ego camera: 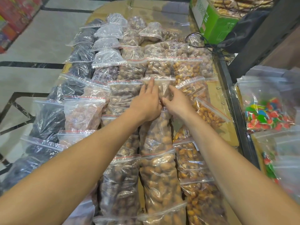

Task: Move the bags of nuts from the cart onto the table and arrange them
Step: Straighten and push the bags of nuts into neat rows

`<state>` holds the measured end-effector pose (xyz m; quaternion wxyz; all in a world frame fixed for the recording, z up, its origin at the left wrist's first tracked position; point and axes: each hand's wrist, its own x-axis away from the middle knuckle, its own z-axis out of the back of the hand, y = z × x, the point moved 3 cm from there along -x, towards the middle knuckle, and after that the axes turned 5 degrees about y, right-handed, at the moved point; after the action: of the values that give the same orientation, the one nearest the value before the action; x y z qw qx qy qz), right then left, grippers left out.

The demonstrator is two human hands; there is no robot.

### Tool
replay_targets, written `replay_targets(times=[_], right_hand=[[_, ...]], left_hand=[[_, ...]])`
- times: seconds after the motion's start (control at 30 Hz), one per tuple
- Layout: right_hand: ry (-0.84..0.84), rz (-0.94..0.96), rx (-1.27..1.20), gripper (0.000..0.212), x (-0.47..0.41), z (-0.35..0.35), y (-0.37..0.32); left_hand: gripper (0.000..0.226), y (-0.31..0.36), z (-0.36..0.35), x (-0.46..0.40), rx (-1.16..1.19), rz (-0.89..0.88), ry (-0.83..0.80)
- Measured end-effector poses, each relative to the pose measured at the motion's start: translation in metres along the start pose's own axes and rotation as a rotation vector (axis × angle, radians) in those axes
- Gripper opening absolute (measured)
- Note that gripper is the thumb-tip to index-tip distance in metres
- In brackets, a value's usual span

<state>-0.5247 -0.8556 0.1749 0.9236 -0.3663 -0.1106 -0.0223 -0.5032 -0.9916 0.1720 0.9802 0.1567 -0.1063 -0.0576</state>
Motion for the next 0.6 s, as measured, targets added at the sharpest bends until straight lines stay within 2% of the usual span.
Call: replay_targets(times=[0.13,0.23,0.3,0.4,0.5,0.6], right_hand=[[-0.079,-0.023,0.107,0.073,0.005,-0.005,0.012],[-0.057,0.093,0.186,0.075,0.005,-0.009,0.007],[-0.098,0.189,0.298,0.069,0.003,-0.011,0.005],[-0.179,0.217,0.409,0.064,0.000,-0.008,0.006],[-0.212,0.227,0.444,0.063,0.002,-0.009,-0.001],[-0.164,0.233,0.419,0.066,0.009,-0.005,-0.004]], left_hand=[[0.072,0.007,-0.002,0.001,-0.118,-0.060,-0.026],[0.075,0.000,-0.002,-0.003,-0.206,-0.013,-0.042],[0.075,0.002,-0.005,-0.004,-0.182,0.024,-0.062],[0.076,0.007,-0.011,0.000,-0.114,0.042,-0.114],[0.077,0.005,-0.010,0.000,-0.145,0.085,-0.135],[0.077,0.011,-0.005,0.004,-0.093,0.077,-0.146]])
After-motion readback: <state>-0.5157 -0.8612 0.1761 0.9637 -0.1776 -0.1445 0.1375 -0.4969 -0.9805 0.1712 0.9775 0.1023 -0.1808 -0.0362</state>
